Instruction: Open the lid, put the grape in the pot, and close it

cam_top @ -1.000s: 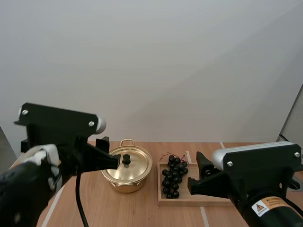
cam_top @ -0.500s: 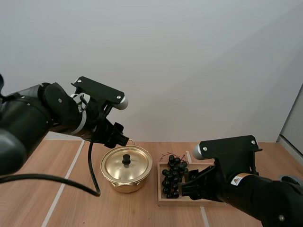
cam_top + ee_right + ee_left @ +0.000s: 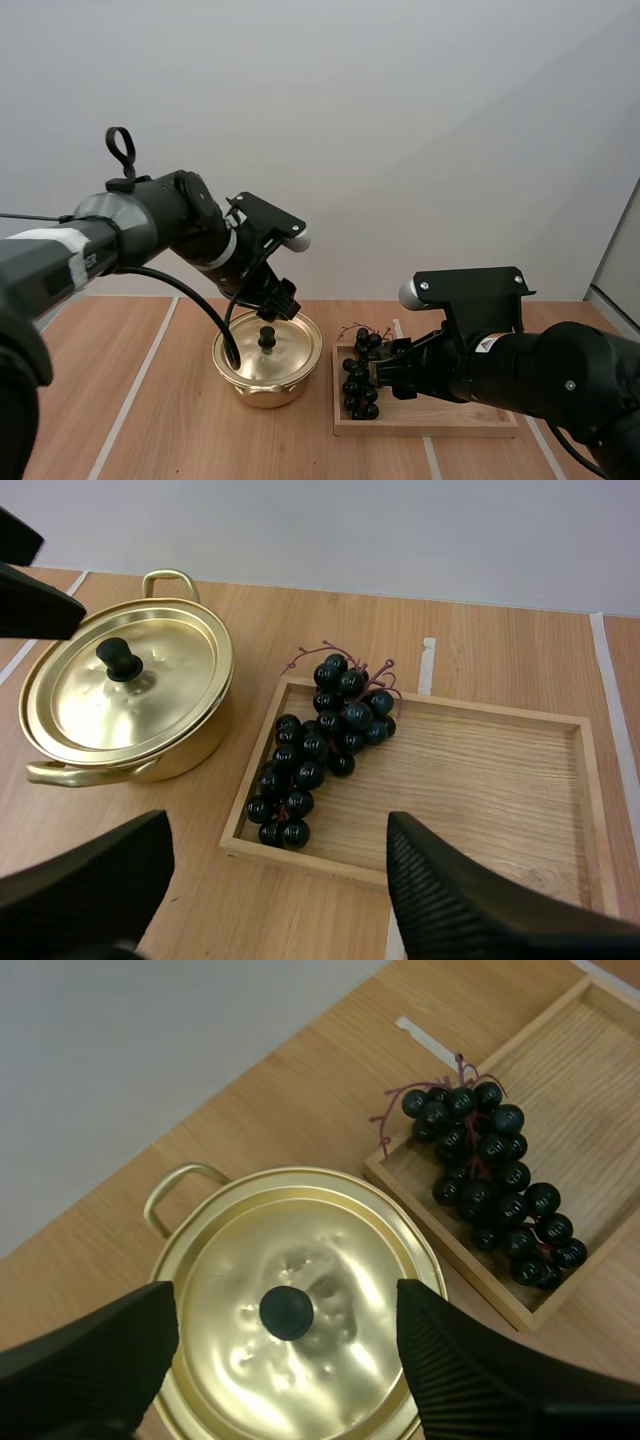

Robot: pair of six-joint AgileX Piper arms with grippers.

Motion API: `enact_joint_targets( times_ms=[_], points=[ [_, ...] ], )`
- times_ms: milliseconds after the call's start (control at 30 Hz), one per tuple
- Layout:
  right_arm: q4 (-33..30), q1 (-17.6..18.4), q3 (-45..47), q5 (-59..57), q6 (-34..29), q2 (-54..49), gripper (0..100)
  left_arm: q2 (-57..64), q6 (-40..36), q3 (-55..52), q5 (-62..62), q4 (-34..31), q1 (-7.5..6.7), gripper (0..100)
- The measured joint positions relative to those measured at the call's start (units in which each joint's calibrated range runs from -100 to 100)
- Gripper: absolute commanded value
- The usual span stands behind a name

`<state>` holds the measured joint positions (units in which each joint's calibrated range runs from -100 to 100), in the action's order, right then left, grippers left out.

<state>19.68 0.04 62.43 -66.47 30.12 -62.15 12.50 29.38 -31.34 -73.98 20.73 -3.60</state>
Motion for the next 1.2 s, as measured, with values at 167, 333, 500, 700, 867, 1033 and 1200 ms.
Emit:
enact_joint_targets(
  times_ms=[167, 333, 500, 700, 867, 1033, 1200],
  points=[
    [0.0, 0.0, 0.0, 0.0, 0.0, 0.1, 100, -4.3, 0.1, 0.0, -0.3, -0.5, -0.43, 100],
    [0.0, 0.0, 0.0, 0.0, 0.0, 0.1, 100, -7.6, 0.3, 0.2, 0.5, -3.1, -0.45, 100],
    [0.0, 0.0, 0.0, 0.0, 0.0, 0.1, 100, -9.5, 0.4, 0.2, 2.5, -3.8, -0.45, 100],
    [0.0, 0.0, 0.0, 0.0, 0.0, 0.1, 100, -11.4, 0.4, 0.2, 3.3, -4.2, -0.45, 100],
    [0.2, 0.0, 0.0, 0.0, 0.0, 0.1, 100, -12.5, 0.4, 0.3, 3.3, -4.4, -0.45, 100],
    [0.4, 0.0, 0.0, 0.0, 0.0, 0.1, 100, -12.5, 0.4, 0.3, 3.2, -4.6, -0.45, 12],
    [0.4, 0.0, 0.0, 0.0, 0.0, 0.1, 100, -12.5, 0.4, 0.6, 3.7, -5.1, -0.45, 0]
  ],
)
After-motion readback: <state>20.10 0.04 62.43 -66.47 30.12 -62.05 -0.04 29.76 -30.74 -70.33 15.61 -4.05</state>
